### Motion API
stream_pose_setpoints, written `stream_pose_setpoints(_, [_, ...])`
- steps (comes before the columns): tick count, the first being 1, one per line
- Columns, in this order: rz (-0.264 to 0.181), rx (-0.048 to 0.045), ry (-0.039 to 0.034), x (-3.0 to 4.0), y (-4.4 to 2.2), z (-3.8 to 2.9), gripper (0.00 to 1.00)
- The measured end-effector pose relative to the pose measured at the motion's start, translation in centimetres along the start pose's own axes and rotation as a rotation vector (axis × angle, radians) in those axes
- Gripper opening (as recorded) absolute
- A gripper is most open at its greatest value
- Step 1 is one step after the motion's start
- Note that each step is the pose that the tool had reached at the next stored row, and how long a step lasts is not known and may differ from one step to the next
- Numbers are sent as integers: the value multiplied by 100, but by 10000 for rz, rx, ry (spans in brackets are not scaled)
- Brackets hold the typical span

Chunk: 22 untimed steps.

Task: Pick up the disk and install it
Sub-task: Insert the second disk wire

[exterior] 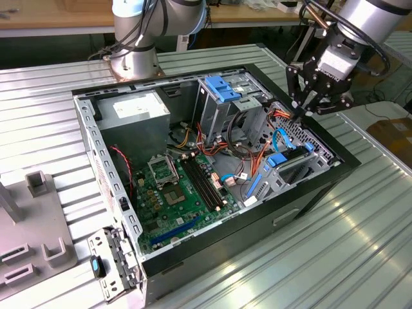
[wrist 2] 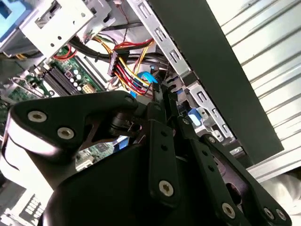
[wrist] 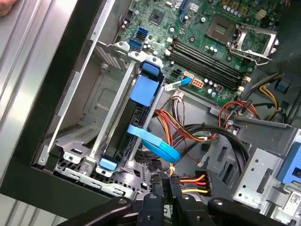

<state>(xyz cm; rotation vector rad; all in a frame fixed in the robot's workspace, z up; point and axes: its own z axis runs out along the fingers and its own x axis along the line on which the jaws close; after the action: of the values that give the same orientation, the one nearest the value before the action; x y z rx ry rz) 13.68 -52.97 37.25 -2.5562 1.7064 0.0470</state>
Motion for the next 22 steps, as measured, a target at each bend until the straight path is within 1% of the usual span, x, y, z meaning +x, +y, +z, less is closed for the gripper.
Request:
stream_pose_setpoints(2, [634,41,24,0,0,3,17])
stream_pose_setpoints(3, [1254,80,49,0,0,5,17])
stream_pose_setpoints(4, [1575,100,62,0,0,6,17])
stream_pose_setpoints(5, [1751,111,69,0,0,7,17])
stream_pose_setpoints(7, [2244,142,89,0,0,8,17])
stream_pose_setpoints(10, [2749,174,108,0,0,9,17])
stream_pose_setpoints(11, [2811,177,112,1,0,9,17])
stream_pose_setpoints(14, [2815,178,111,0,1,9,17])
stream_pose_setpoints(17, [2815,179,110,-14,44,9,17])
stream_pose_setpoints(19, [2814,179,111,23,60,5,17])
stream_pose_setpoints(22, [2814,179,111,33,65,5,17])
